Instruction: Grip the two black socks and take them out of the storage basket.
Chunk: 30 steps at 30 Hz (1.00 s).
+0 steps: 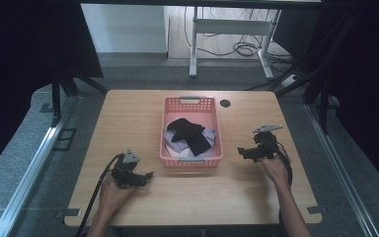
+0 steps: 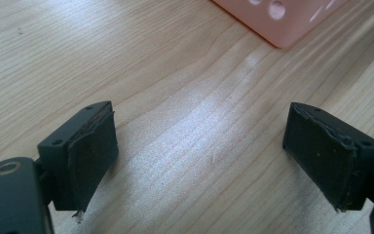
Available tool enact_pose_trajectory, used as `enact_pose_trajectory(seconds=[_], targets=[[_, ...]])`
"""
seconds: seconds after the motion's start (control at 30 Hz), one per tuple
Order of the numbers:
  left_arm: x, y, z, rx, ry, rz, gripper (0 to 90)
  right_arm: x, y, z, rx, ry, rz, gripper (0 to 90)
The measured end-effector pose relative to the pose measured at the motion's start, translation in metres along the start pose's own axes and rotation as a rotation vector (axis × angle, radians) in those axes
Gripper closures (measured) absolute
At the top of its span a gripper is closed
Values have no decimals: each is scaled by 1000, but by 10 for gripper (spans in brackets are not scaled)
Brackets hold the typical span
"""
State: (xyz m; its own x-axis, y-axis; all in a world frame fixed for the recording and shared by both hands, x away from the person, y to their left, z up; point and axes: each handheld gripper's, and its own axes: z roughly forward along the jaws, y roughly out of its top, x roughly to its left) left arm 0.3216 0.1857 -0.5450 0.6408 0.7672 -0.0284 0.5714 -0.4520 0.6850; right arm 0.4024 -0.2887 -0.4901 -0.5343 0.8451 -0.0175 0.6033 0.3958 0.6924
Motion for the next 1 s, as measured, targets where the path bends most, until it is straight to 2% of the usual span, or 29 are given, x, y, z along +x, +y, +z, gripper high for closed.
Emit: enact_pose_trajectory(seconds=[0.1, 0.27, 0.33, 0.47, 0.87, 1.0], targets=[[0, 0, 0, 1, 0, 1, 125, 4, 5, -7, -52, -4, -13, 23], [0, 0, 0, 2, 0, 1, 124, 7, 10, -11, -73, 9, -6, 22], [0, 0, 0, 2, 0, 2, 124, 8, 13, -12, -87, 36, 14, 22], [0, 0, 0, 2, 0, 2, 124, 10, 18, -14, -92, 40, 6, 22], [0, 0, 0, 5, 0, 5, 125, 26, 43, -11, -65, 127, -28, 23], [0, 0, 0, 5, -1, 5, 125, 32, 52, -11, -64, 143, -39, 37]])
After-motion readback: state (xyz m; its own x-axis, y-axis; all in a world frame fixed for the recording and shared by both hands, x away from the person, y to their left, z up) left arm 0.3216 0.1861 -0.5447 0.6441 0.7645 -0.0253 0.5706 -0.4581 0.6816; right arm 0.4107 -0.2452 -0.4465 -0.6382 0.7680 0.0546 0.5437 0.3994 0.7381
